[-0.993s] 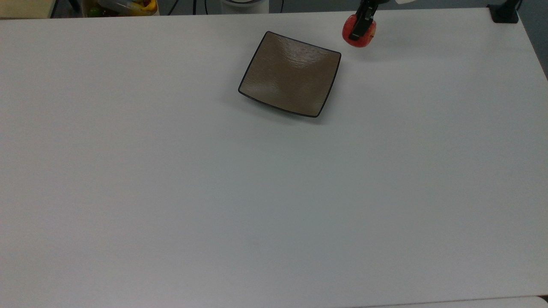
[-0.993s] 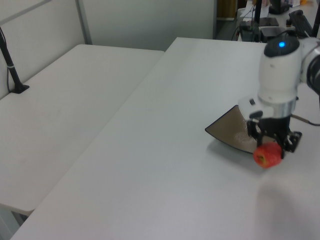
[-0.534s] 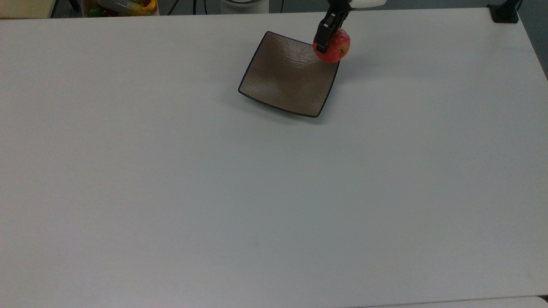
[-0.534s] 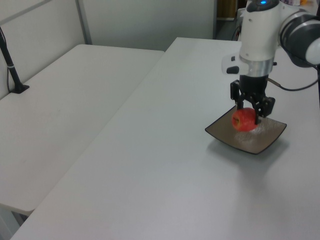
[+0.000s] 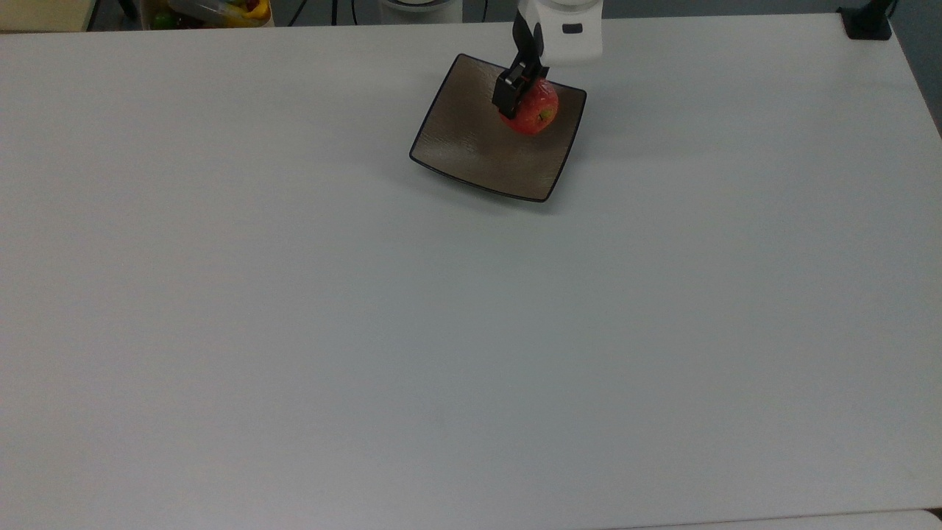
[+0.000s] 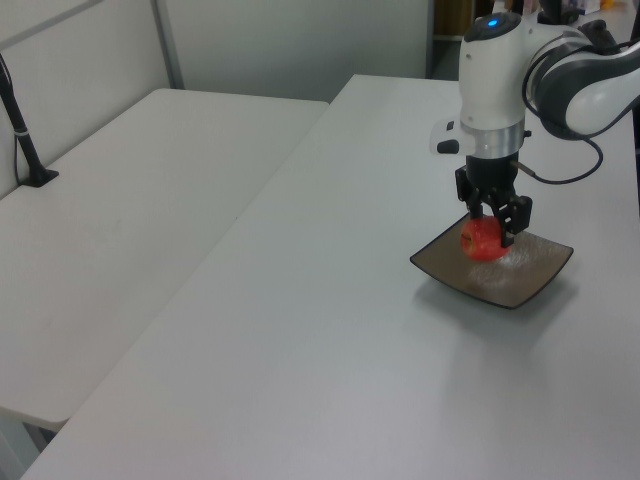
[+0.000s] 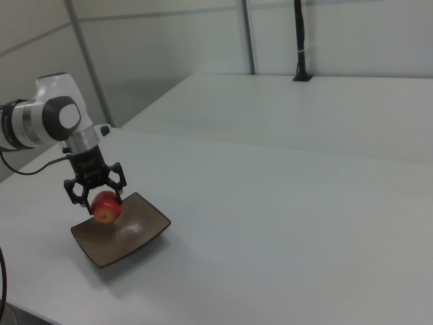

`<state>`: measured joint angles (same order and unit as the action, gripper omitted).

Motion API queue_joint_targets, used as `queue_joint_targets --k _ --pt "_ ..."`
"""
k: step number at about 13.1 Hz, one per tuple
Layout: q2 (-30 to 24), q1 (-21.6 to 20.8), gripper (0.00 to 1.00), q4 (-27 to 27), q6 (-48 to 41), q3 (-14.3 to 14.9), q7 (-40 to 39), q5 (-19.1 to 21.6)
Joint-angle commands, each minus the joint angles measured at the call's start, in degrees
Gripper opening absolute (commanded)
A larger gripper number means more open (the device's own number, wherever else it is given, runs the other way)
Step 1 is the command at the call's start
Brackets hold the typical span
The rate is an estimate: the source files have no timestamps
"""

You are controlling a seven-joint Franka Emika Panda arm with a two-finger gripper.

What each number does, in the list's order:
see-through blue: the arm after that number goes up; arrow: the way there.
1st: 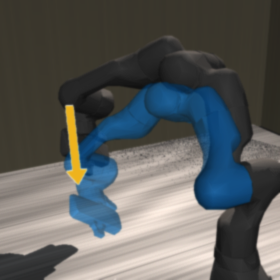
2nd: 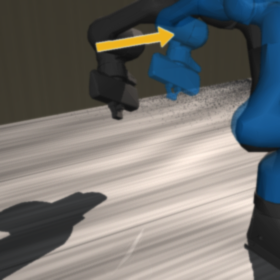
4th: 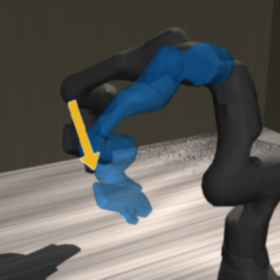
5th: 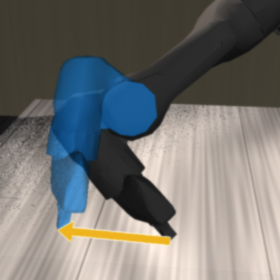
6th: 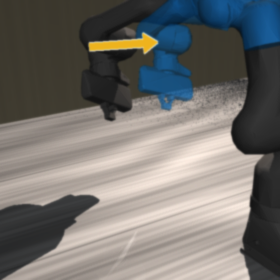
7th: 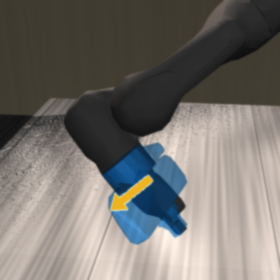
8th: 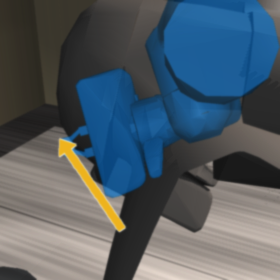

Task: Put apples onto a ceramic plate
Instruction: 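Carry the held apple over the brown plate and lower it, then open the gripper to release the apple onto the plate and rise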

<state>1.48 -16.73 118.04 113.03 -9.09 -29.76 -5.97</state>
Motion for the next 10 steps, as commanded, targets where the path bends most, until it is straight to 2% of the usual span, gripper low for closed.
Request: queue_joint_targets --k 1,5,8,10 --pt "0.5 0.8 1.00 0.5 0.7 -0.1 0.8 -1.1" --pt "-0.2 1.0 1.00 0.3 -0.1 0.0 1.8 -1.0" --pt "-1.0 1.6 1.00 -0.4 0.2 2.0 13.9 -0.9" --pt "-2.3 1.6 1.00 -3.2 -0.2 4.2 17.1 -0.5"
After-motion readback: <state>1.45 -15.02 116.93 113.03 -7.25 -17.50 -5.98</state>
